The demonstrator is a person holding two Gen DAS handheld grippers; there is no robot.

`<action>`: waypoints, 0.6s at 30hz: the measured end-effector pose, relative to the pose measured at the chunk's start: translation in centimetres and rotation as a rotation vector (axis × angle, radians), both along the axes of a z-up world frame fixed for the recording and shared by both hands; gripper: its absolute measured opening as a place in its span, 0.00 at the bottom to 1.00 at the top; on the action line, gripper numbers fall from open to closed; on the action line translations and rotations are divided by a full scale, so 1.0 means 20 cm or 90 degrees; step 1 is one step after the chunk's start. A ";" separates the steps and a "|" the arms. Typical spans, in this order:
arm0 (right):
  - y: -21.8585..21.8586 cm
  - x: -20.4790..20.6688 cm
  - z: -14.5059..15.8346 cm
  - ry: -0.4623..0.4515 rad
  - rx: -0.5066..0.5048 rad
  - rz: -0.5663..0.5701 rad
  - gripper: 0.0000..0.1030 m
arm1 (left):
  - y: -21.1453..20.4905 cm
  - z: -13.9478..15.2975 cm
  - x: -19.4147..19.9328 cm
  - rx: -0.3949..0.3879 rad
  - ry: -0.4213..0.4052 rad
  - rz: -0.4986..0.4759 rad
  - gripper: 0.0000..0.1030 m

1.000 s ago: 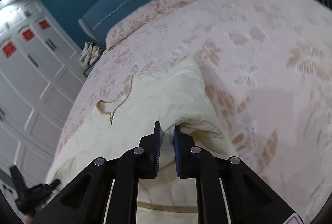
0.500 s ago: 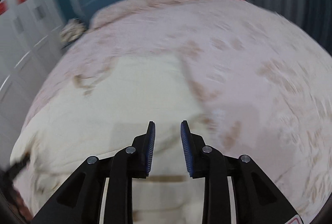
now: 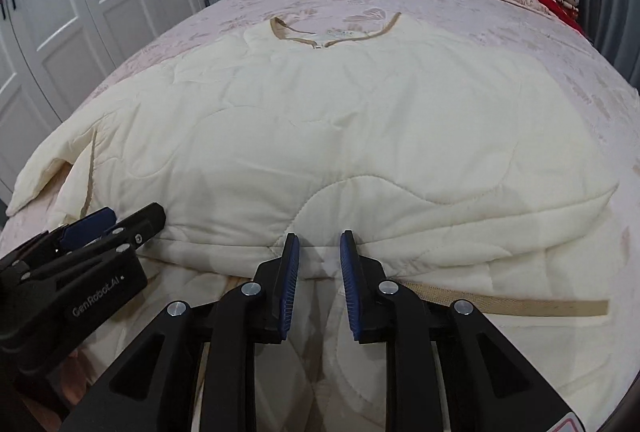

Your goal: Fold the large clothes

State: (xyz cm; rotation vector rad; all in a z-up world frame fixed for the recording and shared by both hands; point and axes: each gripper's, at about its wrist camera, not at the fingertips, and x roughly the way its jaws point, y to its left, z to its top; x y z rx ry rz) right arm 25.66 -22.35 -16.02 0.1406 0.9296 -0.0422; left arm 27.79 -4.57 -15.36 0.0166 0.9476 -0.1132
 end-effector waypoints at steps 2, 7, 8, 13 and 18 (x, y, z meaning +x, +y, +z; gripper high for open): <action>0.01 0.00 -0.02 -0.009 -0.008 -0.002 0.18 | -0.01 -0.01 0.00 0.005 -0.012 0.000 0.56; 0.07 -0.03 -0.05 -0.026 -0.058 -0.004 0.18 | -0.02 -0.04 -0.02 0.009 -0.036 0.002 0.59; 0.07 -0.03 -0.05 -0.027 -0.061 -0.005 0.18 | -0.02 -0.04 -0.01 0.005 -0.037 0.002 0.59; 0.06 -0.04 -0.04 -0.031 -0.050 -0.004 0.18 | 0.07 0.03 -0.03 -0.085 -0.037 -0.004 0.64; 0.00 -0.17 0.12 -0.041 -0.001 -0.042 0.32 | 0.68 0.30 -0.13 -0.276 -0.059 0.123 0.92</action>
